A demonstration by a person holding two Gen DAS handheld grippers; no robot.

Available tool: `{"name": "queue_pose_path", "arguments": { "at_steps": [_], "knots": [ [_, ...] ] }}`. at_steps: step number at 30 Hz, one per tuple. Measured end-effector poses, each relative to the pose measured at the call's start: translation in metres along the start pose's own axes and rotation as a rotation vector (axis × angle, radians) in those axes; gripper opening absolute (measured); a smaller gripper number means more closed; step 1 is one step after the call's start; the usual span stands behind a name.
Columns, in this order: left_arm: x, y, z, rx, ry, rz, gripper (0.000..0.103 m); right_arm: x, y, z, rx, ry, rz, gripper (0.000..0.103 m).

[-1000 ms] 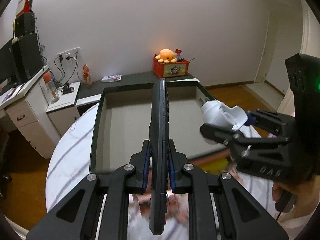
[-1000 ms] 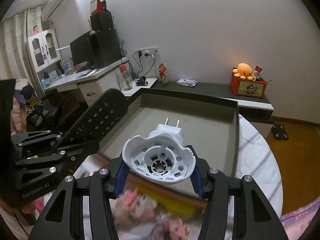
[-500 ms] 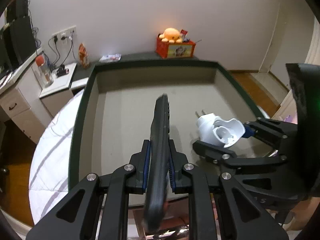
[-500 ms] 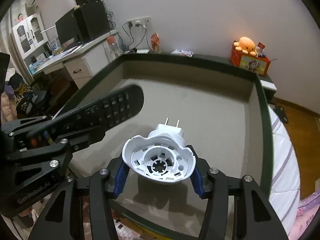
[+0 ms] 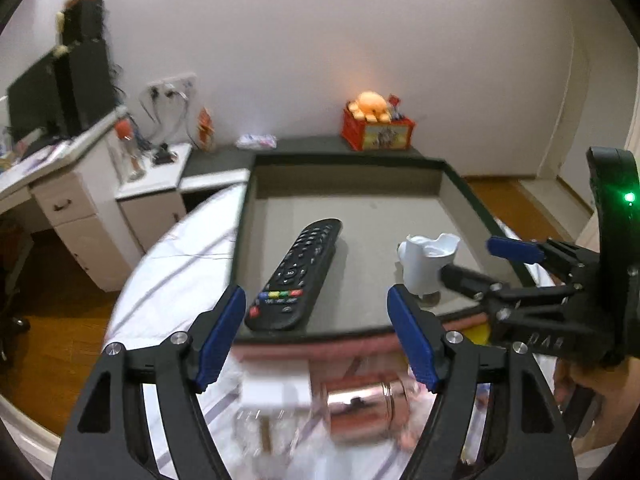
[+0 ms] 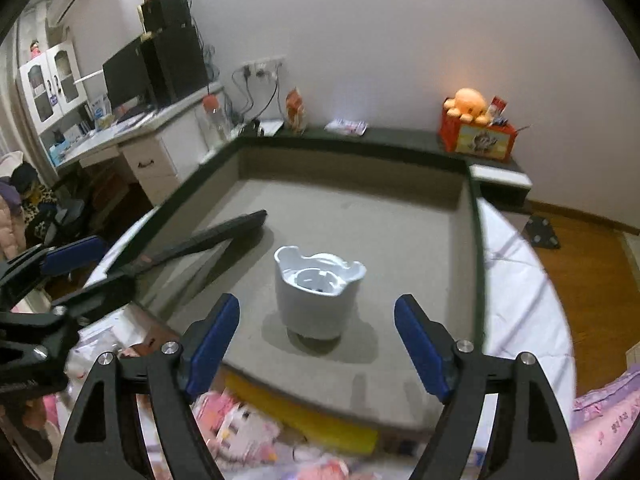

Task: Organize rigid objects
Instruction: 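Open both tools to release the items and lift away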

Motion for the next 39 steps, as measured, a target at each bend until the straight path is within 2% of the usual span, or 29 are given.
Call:
{"name": "queue_pose_path", "arguments": {
  "at_steps": [1, 3, 4, 5, 7, 9, 12, 14, 19, 24, 31, 39],
  "knots": [
    [-0.013, 0.000, -0.002, -0.001, 0.005, 0.025, 0.077, -0.011, 0.001, -0.001, 0.003, 0.002, 0.026, 0.082],
    [-0.049, -0.005, -0.004, -0.003, 0.033, 0.109, 0.087, -0.037, 0.000, -0.006, 0.006, 0.008, 0.086, 0.083],
    [-0.061, -0.006, -0.005, -0.004, 0.044, 0.138, 0.096, -0.056, -0.001, -0.011, 0.002, 0.006, 0.133, 0.083],
    [-0.080, -0.008, -0.006, -0.011, 0.058, 0.186, 0.099, -0.070, -0.002, -0.014, -0.002, 0.000, 0.165, 0.087],
    [-0.115, -0.014, -0.006, -0.026, 0.063, 0.263, 0.100, -0.105, -0.006, -0.025, -0.018, -0.016, 0.243, 0.100],
    [-0.143, -0.022, -0.007, -0.040, 0.064, 0.319, 0.103, -0.137, -0.012, -0.037, -0.038, -0.030, 0.320, 0.103],
    [-0.170, -0.033, -0.006, -0.048, 0.082, 0.355, 0.103, -0.172, -0.019, -0.048, -0.049, -0.038, 0.390, 0.103],
    [-0.185, -0.040, -0.002, -0.043, 0.123, 0.380, 0.103, -0.194, -0.026, -0.054, -0.056, -0.060, 0.440, 0.103],
    [-0.211, -0.054, 0.004, 0.005, 0.198, 0.408, 0.103, -0.237, -0.047, -0.063, -0.058, -0.175, 0.563, 0.103],
    [-0.233, -0.064, 0.009, -0.003, 0.170, 0.449, 0.103, -0.254, -0.061, -0.067, -0.027, -0.154, 0.598, 0.103],
    [-0.253, -0.073, 0.017, 0.043, 0.194, 0.500, 0.103, -0.261, -0.071, -0.074, -0.039, -0.171, 0.589, 0.103],
    [-0.256, -0.077, 0.010, 0.028, 0.196, 0.499, 0.103, -0.259, -0.074, -0.084, -0.055, -0.174, 0.579, 0.103]
  ]
}}
Point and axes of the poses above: each gripper's, at about its wrist camera, not at the fingertips, and x roughly the way its jaws point, z to its right, y to its top, the point moved 5 cm from there along x, roughly the way its jaws point, and after that the axes turned 4 degrees about -x, right-handed, at the moved point
